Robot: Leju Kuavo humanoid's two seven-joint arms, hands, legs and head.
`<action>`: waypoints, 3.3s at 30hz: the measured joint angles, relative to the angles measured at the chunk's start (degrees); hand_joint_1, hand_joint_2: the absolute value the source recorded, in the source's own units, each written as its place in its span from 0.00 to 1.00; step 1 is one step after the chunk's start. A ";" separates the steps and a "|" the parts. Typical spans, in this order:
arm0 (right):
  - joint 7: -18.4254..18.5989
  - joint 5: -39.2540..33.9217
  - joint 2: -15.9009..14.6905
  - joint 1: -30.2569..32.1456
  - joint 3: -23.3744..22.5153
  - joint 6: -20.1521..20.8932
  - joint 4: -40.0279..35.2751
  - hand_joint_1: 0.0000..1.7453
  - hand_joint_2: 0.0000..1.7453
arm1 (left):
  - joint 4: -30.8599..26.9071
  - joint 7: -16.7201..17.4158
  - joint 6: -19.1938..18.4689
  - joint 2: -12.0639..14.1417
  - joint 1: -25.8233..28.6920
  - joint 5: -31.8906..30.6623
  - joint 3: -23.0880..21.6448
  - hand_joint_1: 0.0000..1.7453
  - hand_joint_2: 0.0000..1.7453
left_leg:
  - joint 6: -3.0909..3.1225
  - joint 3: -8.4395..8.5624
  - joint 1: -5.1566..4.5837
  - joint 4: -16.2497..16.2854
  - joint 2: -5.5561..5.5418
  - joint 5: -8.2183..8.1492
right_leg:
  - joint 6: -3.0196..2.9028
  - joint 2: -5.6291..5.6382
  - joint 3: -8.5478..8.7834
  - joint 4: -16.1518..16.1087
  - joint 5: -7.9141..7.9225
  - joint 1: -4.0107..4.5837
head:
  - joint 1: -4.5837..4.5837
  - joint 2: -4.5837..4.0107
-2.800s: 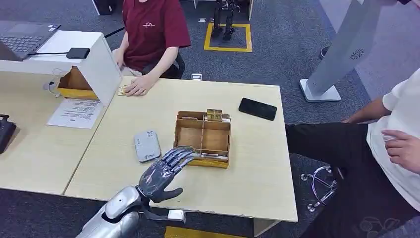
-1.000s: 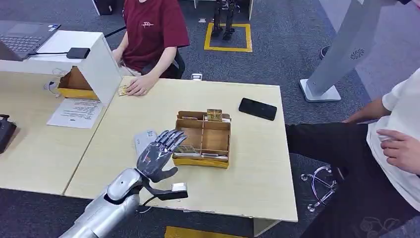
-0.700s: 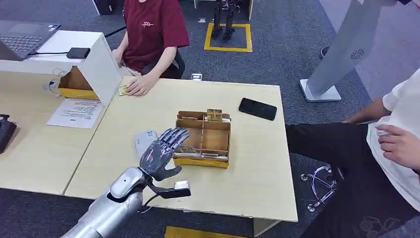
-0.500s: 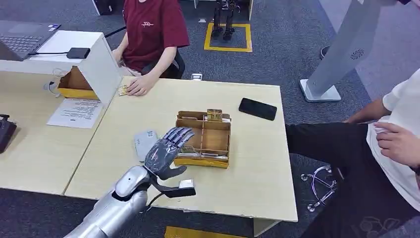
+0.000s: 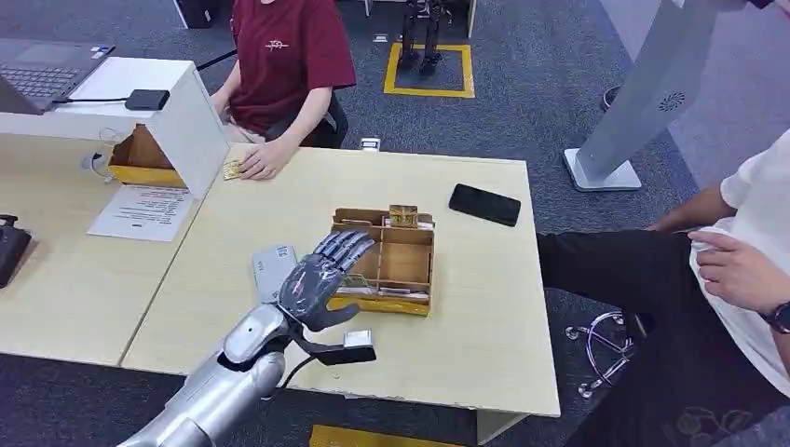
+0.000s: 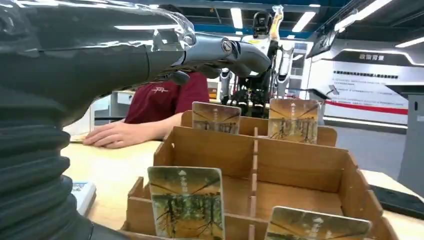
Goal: Pass the card to the sensor for recognition and then transmit it.
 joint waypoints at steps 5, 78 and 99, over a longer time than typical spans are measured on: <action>-0.09 0.28 0.07 -0.03 0.00 -0.02 0.00 0.00 1.00 | 1.07 0.59 -0.48 -0.74 -0.87 0.48 -0.02 0.00 1.00 | 0.00 0.00 -0.01 0.00 0.00 0.00 | 0.00 0.00 0.00 0.00 0.01 0.00 | 0.00 0.00; -0.42 2.73 0.09 -0.10 -1.38 0.52 0.00 0.00 1.00 | -5.88 -6.38 -19.36 5.92 -7.48 22.49 4.89 1.00 1.00 | -0.01 -0.03 0.01 0.00 -0.01 0.04 | 0.00 0.00 -0.02 0.02 0.01 0.01 | 0.00 0.00; -1.68 4.76 0.09 -0.62 -1.70 0.54 0.00 0.00 1.00 | 4.29 6.10 -20.13 13.10 -36.21 14.93 9.60 1.00 1.00 | 0.05 -0.27 0.01 0.02 0.02 0.36 | -0.01 0.06 -0.28 0.03 0.32 0.00 | -0.02 0.00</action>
